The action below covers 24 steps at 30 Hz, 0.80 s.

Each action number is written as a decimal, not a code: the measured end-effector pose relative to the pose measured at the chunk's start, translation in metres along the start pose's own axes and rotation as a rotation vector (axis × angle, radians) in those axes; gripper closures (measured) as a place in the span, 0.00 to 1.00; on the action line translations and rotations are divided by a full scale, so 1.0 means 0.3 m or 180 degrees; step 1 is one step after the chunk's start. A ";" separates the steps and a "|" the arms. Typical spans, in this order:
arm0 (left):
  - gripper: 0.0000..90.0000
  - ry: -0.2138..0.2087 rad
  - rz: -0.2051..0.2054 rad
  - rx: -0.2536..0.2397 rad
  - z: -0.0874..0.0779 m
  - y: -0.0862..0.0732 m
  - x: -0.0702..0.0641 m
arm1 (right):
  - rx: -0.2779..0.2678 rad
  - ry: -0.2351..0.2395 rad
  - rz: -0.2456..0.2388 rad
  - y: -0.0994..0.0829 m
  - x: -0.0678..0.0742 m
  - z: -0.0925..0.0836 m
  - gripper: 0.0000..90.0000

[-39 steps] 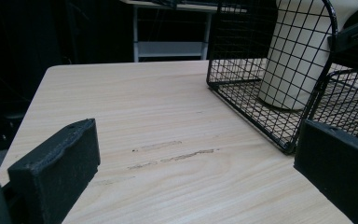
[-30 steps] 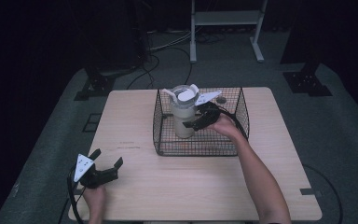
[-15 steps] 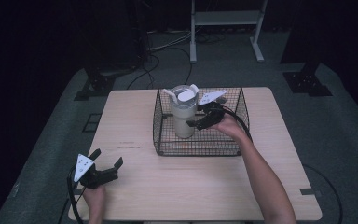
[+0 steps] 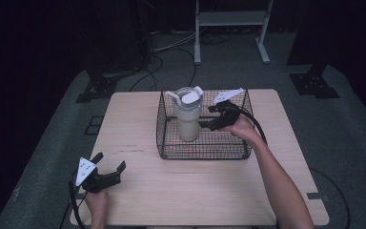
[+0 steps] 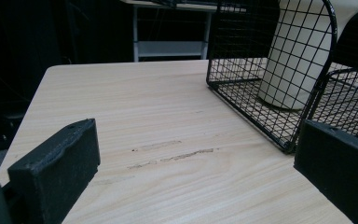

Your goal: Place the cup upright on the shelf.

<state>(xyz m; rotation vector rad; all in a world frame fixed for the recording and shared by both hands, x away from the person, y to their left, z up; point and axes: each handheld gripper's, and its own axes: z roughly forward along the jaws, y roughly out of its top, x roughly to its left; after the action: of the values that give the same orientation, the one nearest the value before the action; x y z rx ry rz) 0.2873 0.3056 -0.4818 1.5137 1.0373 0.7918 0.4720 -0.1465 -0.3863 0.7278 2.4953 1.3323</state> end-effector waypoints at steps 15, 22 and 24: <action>0.00 -0.0004 0.0009 0.0004 0.000 0.000 0.000 | -0.0045 0.0019 0.0076 0.023 0.046 -0.097 0.18; 0.00 -0.0004 0.0009 0.0000 0.001 0.000 0.000 | -0.0080 0.0019 0.0077 0.030 0.051 -0.146 0.18; 0.00 -0.0003 0.0011 0.0002 0.001 0.000 0.000 | -0.0075 0.0017 0.0065 0.032 0.055 -0.162 0.18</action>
<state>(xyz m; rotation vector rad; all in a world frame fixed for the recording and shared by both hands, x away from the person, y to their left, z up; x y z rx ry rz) 0.2874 0.3054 -0.4819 1.5168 1.0345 0.7932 0.4409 -0.1682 -0.3502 0.7475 2.4785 1.3701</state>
